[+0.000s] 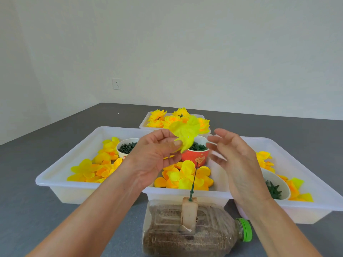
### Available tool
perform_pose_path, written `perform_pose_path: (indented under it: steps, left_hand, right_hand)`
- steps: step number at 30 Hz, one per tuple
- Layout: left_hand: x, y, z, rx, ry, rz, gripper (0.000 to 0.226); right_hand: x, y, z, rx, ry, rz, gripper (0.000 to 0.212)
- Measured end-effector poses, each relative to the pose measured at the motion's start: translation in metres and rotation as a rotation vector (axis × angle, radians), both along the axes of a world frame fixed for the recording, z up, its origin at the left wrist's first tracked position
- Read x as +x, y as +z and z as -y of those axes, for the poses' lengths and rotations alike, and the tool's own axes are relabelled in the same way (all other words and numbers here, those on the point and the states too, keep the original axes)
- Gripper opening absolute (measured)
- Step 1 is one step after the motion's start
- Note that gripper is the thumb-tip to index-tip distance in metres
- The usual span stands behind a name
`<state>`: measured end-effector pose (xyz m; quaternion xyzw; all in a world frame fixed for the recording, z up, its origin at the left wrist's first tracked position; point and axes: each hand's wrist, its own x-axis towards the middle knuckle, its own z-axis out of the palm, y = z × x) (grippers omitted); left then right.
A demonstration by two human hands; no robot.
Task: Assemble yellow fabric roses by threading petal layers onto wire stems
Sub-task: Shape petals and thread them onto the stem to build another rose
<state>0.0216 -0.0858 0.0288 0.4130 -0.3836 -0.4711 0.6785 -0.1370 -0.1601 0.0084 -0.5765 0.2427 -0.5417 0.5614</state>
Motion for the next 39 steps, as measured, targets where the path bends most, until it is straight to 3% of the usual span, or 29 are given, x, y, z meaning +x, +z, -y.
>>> perform_pose_path:
  steps: [2, 5, 7, 9, 12, 16, 19, 24, 26, 30, 34, 36, 39]
  left_hand:
    - [-0.001, -0.001, -0.001, -0.018, 0.002, 0.022, 0.020]
    - [-0.003, -0.004, 0.001, -0.026, 0.054, 0.095, 0.025]
    - [-0.007, -0.006, 0.001, -0.031, 0.088, 0.149, 0.027]
    - [-0.009, -0.008, 0.002, -0.043, 0.100, 0.199, 0.018]
    - [-0.010, -0.009, 0.002, -0.052, 0.098, 0.223, 0.022]
    - [-0.010, -0.006, 0.003, -0.025, 0.085, 0.159, 0.027]
    - [-0.008, -0.005, 0.006, 0.048, 0.037, 0.029, 0.028]
    - [-0.011, -0.001, 0.005, 0.131, -0.064, -0.173, 0.039]
    - [-0.010, -0.002, 0.006, 0.133, -0.050, -0.174, 0.031]
    - [-0.009, -0.002, 0.006, 0.132, -0.085, -0.078, 0.039]
    - [-0.009, -0.002, 0.007, 0.168, -0.080, -0.164, 0.007]
    - [-0.008, -0.004, 0.009, 0.200, -0.080, -0.194, 0.017]
    - [-0.009, -0.005, 0.008, 0.198, -0.038, -0.165, 0.012]
  right_hand:
    - [-0.003, 0.002, 0.000, 0.165, 0.142, 0.069, 0.018]
    - [-0.003, 0.005, -0.004, 0.123, 0.224, 0.025, 0.054]
    - [-0.002, 0.006, -0.007, 0.043, 0.192, -0.061, 0.062]
    - [0.001, 0.007, -0.010, 0.013, 0.124, -0.108, 0.054]
    - [0.005, 0.007, -0.010, 0.077, 0.081, -0.061, 0.008]
    - [0.004, 0.005, -0.011, 0.086, 0.119, -0.107, 0.008]
    - [0.003, 0.004, -0.012, 0.144, 0.234, -0.005, 0.019]
    - [0.004, 0.005, -0.010, 0.289, 0.351, 0.149, 0.012]
    - [0.006, 0.003, -0.008, 0.327, 0.358, 0.177, 0.013]
    - [0.006, 0.000, -0.007, 0.258, 0.307, 0.063, 0.018]
    - [0.006, -0.002, -0.008, 0.203, 0.243, -0.011, 0.017]
    - [0.008, -0.002, -0.010, 0.191, 0.230, -0.030, 0.017]
    - [0.009, -0.002, -0.011, 0.197, 0.213, -0.013, 0.015]
